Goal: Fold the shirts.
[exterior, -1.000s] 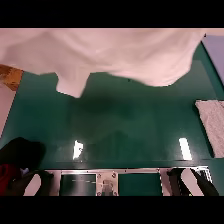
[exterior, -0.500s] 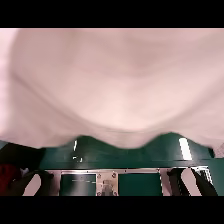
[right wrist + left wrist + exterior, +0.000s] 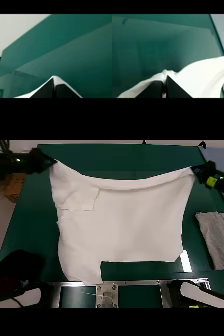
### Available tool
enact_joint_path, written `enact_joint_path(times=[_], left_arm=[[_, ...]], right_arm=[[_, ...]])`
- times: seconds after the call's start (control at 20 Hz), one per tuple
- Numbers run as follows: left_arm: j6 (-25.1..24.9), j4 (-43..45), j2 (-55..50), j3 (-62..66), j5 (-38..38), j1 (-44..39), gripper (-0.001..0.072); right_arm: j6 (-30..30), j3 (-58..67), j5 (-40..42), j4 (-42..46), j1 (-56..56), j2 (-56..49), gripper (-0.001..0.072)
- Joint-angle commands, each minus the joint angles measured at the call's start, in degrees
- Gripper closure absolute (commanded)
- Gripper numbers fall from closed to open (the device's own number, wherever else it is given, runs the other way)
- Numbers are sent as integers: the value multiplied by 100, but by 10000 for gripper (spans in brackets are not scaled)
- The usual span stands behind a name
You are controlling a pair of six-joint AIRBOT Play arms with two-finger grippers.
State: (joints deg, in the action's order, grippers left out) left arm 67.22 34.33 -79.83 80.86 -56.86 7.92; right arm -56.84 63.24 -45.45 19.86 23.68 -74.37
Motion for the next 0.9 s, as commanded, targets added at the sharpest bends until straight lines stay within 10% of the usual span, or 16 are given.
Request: enact_joint_path(times=[0.0,0.35,0.85], left_arm=[[-125,-223,-1226,-81,1204,-151,681],[33,-28,-1725,754,1856,-151,681],[992,2789,-1725,472,-793,-168,681]], right_arm=[[28,376,275,11,-164,-1674,696],[-621,2601,-634,63,-149,-3263,696],[-1478,2376,-2568,2761,164,-3257,697]])
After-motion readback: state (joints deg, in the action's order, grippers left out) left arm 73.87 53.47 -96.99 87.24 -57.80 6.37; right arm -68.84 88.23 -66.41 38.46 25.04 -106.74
